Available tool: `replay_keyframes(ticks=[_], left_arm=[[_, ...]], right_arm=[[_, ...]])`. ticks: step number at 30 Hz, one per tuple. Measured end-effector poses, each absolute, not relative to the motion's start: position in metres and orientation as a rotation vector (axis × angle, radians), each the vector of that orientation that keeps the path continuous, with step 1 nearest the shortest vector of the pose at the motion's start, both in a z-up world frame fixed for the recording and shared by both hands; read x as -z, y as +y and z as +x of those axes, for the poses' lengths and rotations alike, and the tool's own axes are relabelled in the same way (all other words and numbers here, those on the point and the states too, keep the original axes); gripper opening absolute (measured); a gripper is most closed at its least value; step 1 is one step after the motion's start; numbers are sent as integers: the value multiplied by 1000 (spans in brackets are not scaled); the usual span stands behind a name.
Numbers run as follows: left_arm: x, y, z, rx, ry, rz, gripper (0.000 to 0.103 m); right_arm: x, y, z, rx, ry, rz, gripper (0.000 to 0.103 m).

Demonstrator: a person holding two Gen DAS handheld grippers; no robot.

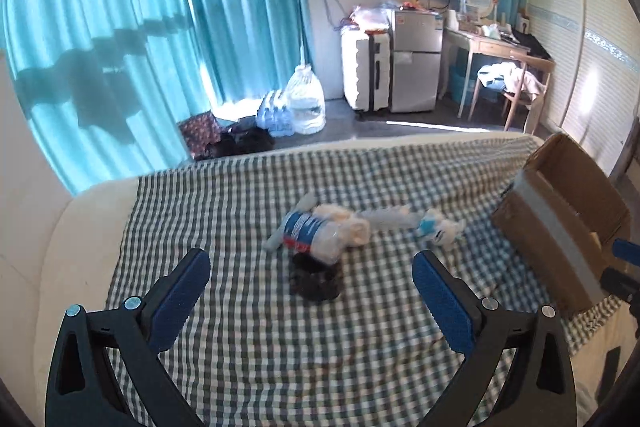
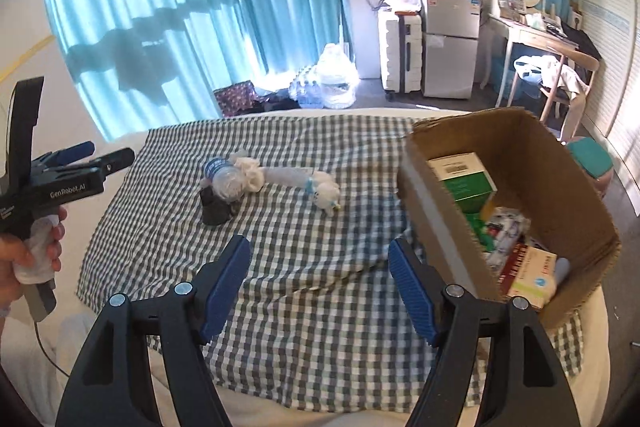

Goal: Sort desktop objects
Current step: 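Move both tools back toward the black cup and white plush toy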

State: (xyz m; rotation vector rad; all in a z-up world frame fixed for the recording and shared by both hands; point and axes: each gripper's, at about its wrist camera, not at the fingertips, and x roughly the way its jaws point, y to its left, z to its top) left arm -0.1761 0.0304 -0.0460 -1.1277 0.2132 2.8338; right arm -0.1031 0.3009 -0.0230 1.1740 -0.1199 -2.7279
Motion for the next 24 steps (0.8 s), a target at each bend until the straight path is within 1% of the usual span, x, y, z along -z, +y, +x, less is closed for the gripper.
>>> replay_keyframes(ticks=[6,12,15,21,24], left_arm=[[106,22,-188,-2802,161,-1204,103],[155,31,-216,-2770,176,-1265,103],[177,34,-229,-2774,194,-1289,103],[216,33,-255,-2800,183,-1337,103],[231,31,-267,-2799,161,-1353,103]], right_arm=[[60,273,-133,2669,-127,1243,72],[97,256,-171,2637,-125,1312,72],[118,254,-196,2635,-149,1372,72],[157,254,-250,2632,-259,1447,72],[167,248,-271,2718,-180,1430,72]])
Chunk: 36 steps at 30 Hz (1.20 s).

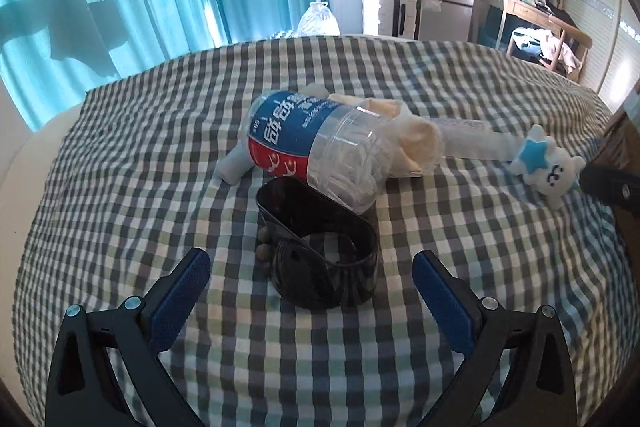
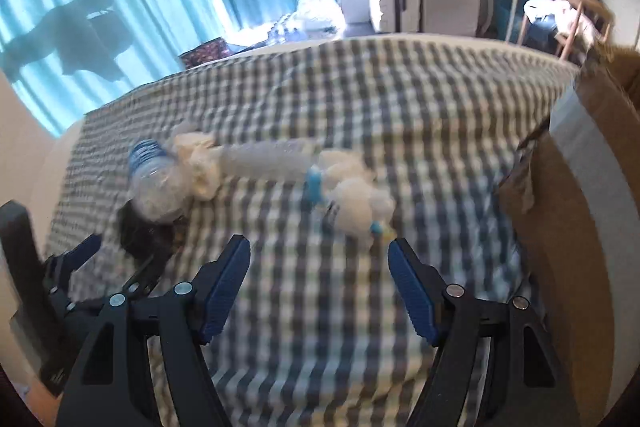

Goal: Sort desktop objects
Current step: 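Move both tools back toward the black cup and white plush toy, then grasp the white plush toy with the right tool while the left tool grasps the black cup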

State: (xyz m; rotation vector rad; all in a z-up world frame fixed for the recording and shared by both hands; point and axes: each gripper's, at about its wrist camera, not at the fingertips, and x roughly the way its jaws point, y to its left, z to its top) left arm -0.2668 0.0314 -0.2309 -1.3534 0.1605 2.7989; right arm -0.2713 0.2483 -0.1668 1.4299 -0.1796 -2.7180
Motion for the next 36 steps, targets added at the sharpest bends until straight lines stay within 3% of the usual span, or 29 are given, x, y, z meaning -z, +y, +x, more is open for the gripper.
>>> replay_keyframes(ticks=[4,10,11,14,16,25,36], left_arm=[[245,28,-276,-2809,145,-1346,103],[254,22,-288,-2778,52,-1362,99],[253,20,-288,-2776,40,-1360,97],[252,11,-286,-2751,0,-1374,82],[251,7,-283,-2720,-7,-1383,65],[214,-16,-245,-2737,-52,-1321,65],[186,-27,-211,-2722,-71,-1333,62]], right_arm=[[178,242,-299,2797,-36,1419,72],[208,240,-327,2746,24,1571,70],[213,240,-329,2728,34,1606,56],[217,237,-323,2710,38,1627,51],[215,234,-316,2726,71,1624,51],[200,241,-263,2685,-123,1659,51],[163,251,-191,2674,-173,1610,51]])
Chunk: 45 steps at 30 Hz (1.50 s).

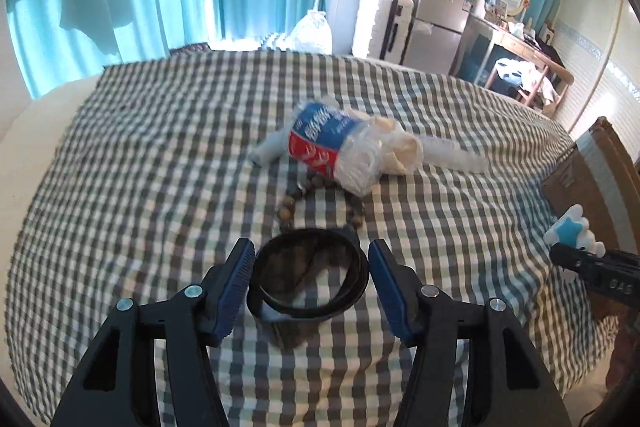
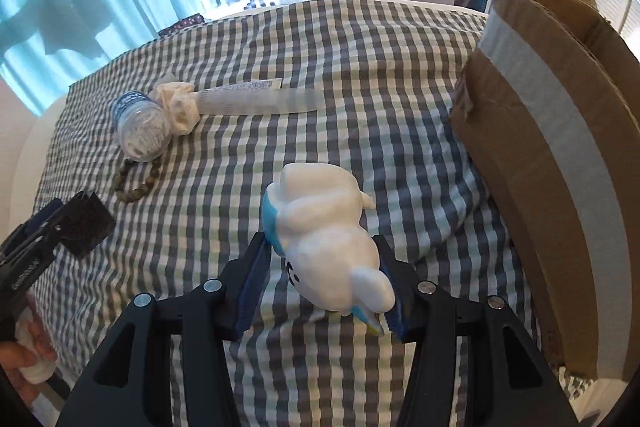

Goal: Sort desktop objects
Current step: 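Grasp the white plush toy with the right tool while the left tool grasps the black cup, then carry the plush toy and black cup into the cardboard box and release both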

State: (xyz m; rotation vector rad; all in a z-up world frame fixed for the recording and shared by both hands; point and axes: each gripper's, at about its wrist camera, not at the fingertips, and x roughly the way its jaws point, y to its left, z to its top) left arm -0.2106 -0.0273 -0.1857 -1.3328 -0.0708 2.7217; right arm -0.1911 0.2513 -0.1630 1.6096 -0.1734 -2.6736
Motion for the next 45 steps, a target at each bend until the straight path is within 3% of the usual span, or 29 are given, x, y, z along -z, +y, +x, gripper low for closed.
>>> replay_keyframes(ticks=[3,7,10,14,15,16,17,21,29,45], left_arm=[[196,-22,-209,-2716,-52,-1367,63],[209,-19,-215,-2699,-38,-1391,78],[224,-20,-223,-2672,-59,-1447,84],[234,-17,-227,-2610,-91,-1446,86],[236,-14,-228,-2592,-78,-1448,81],[238,-12,-228,-2575,-65,-1448,67],[239,-8,-228,-2557,-47,-1453,61],[237,6,-224,-2575,66,-1434,54],[198,6,-203,-2586,5,-1372,54],[40,46,-160,-2638,22,-1021,54]], right_arm=[[162,258,-191,2683,-117,1628,51],[167,263,-186,2676,-75,1622,51],[168,260,-193,2665,-59,1627,51],[174,248,-203,2646,-9,1622,51],[176,245,-205,2640,-12,1625,51],[177,244,-205,2633,-16,1632,51],[179,243,-206,2624,-19,1636,51],[180,239,-204,2608,-31,1634,51],[150,245,-189,2632,-59,1575,51],[31,256,-132,2729,-64,1294,51]])
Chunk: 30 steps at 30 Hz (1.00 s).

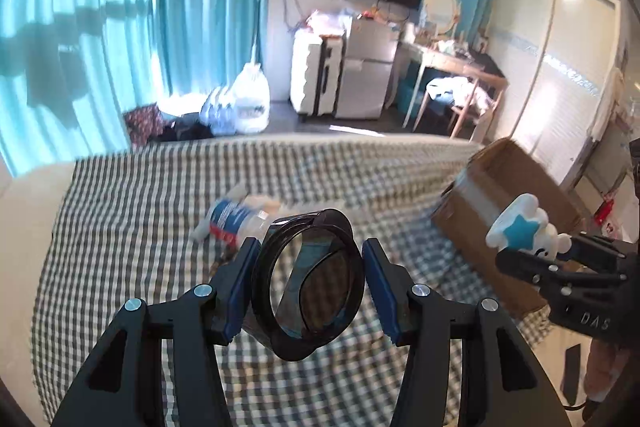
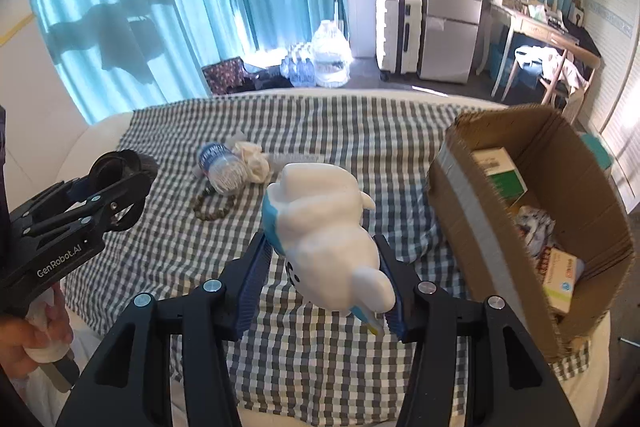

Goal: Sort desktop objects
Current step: 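Carry the plush toy and black cup into the cardboard box and release both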

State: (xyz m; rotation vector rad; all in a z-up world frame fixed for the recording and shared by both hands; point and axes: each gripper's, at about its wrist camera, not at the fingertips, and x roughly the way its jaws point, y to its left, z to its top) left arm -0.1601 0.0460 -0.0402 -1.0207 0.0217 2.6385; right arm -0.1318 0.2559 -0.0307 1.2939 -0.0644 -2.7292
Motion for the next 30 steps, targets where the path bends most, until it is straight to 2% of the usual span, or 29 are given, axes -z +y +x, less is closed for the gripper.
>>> replay_keyframes(ticks=[6,10,12,20,30], left_arm=[[-3,87,-154,-2619,79,-925,54],[-19,131,-154,-2554,87,-892,54],[-23,156,-156,-2520,96,-884,54],[-17,268,-172,-2376,151,-876,54],[46,374,-200,-2226,251,-1007,54]], right_arm=[[-9,284,-109,2747,-92,1195,51],[-27,304,-95,2837,52,1139,51],[-31,322,-88,2855,55,1133,51],[-21,415,-95,2936,-116,1251,51],[26,520,-138,2939,-396,1545,52]])
